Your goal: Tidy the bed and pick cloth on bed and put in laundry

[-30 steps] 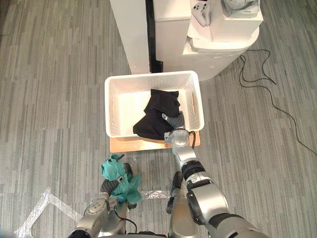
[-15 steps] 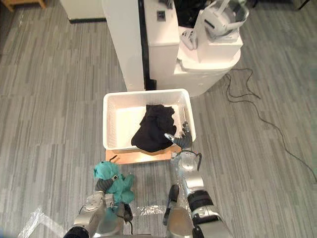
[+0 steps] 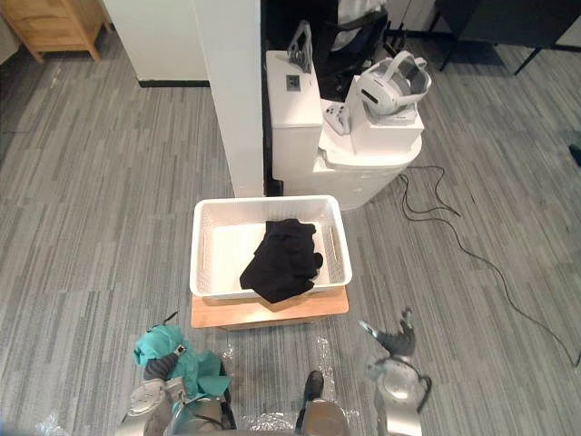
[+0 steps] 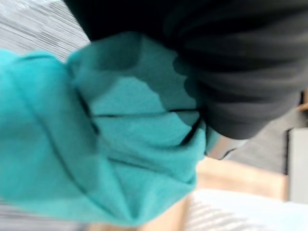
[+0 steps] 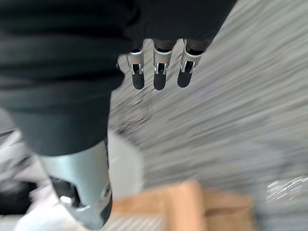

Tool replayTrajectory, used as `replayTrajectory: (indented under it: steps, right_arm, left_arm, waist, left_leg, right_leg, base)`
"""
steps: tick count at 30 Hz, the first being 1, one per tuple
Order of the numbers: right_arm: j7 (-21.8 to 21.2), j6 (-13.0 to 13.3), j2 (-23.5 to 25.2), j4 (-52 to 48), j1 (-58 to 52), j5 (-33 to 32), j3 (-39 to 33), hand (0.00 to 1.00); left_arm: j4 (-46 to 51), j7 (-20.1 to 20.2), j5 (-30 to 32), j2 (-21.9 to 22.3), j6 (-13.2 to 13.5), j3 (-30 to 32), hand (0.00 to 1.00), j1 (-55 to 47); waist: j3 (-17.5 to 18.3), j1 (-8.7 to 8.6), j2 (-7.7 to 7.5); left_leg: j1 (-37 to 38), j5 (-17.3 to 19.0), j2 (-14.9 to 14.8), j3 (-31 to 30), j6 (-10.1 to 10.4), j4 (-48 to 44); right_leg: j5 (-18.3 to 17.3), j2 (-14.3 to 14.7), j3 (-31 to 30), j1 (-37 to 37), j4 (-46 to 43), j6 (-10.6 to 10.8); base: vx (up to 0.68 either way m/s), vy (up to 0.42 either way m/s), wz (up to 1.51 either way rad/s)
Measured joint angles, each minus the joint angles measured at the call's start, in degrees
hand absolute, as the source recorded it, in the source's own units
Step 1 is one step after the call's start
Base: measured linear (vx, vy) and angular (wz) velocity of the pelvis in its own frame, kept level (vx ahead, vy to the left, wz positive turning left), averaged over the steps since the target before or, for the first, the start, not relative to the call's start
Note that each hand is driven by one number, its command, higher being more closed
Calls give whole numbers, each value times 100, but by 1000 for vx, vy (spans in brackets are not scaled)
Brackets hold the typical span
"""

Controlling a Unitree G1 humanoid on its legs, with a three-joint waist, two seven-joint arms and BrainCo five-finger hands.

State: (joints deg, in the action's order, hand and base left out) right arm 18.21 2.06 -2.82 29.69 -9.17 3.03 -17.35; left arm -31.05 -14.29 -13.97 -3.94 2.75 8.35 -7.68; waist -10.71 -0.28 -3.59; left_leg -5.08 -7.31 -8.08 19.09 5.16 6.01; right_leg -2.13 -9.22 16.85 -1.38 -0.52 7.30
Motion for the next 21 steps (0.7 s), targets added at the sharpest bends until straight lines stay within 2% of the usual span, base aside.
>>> replayTrajectory:
  steps: [3, 6, 7, 8, 9, 10, 14, 19, 21]
  right_arm:
    - [-2, -63, -27, 448, 14, 63, -237, 0]
    - [-33, -118, -93, 1011, 60, 63, -305, 0]
    - [-128, -135, -213, 1237, 66, 63, -297, 0]
    - [-159, -138, -254, 1305, 65, 62, -293, 0]
    - [-176, -165, -339, 1471, 74, 61, -291, 0]
    - [-173, -165, -362, 1481, 77, 62, -287, 0]
    - [-173, -163, -376, 1532, 206, 63, -244, 0]
    - [-179, -167, -395, 1685, 196, 68, -237, 0]
    - [-216, -171, -390, 1695, 95, 153, -237, 0]
  left_arm:
    - [423, -67, -2, -60, 36, 315, 100, -14]
    - [499, -107, -5, -418, 52, 927, 100, 351]
    - [151, -24, -293, -1058, 83, 1457, 100, 696]
    - [26, -26, -360, -1282, 92, 1488, 100, 803]
    - [-84, -174, -346, -1792, 123, 1375, 100, 1059]
    - [187, -254, -312, -2064, 176, 1283, 100, 1151]
    - [840, -381, -221, -2113, 436, 1079, 100, 1339]
    - [1441, -474, -210, -1986, 480, 1057, 100, 1349]
    - [2279, -477, -48, -1883, 547, 879, 100, 1349]
  waist:
    - [51, 42, 7]
    - [89, 54, 64]
    - [102, 13, 72]
    - [103, 9, 74]
    - [110, 29, 78]
    - [156, 34, 78]
    - [253, 20, 104]
    - [346, -38, 177]
    - [355, -34, 192]
  left_leg:
    - [-1, 14, 15, -45, 8, 0]
    - [15, 27, 5, -94, 24, -1]
    - [45, 29, -17, -84, 26, -1]
    - [59, 29, -21, -81, 26, -1]
    - [108, 29, -20, -79, 26, -1]
    - [111, 29, -4, -79, 26, 0]
    - [172, 50, 16, -28, 23, 2]
    - [318, 96, 4, 108, 17, 2]
    - [324, 96, 4, 109, 17, 1]
  right_leg:
    - [-31, -10, 55, 31, -3, -13]
    - [-83, 0, 134, 96, -2, -28]
    - [-91, 23, 141, 121, -2, -38]
    - [-91, 28, 140, 134, -2, -39]
    - [-93, 28, 138, 190, -5, -42]
    - [-93, 12, 129, 191, -10, -44]
    - [-92, -12, 69, 208, -20, -44]
    - [-91, -8, -118, 232, -32, -45]
    - [-91, -7, -120, 235, -34, -45]
  base:
    - [68, -15, 10]
    - [42, -23, 10]
    - [0, 0, 0]
    - [0, 0, 0]
    - [0, 0, 0]
    - [0, 0, 0]
    - [-16, 10, -8]
    - [-13, 6, -16]
    - [0, 0, 0]
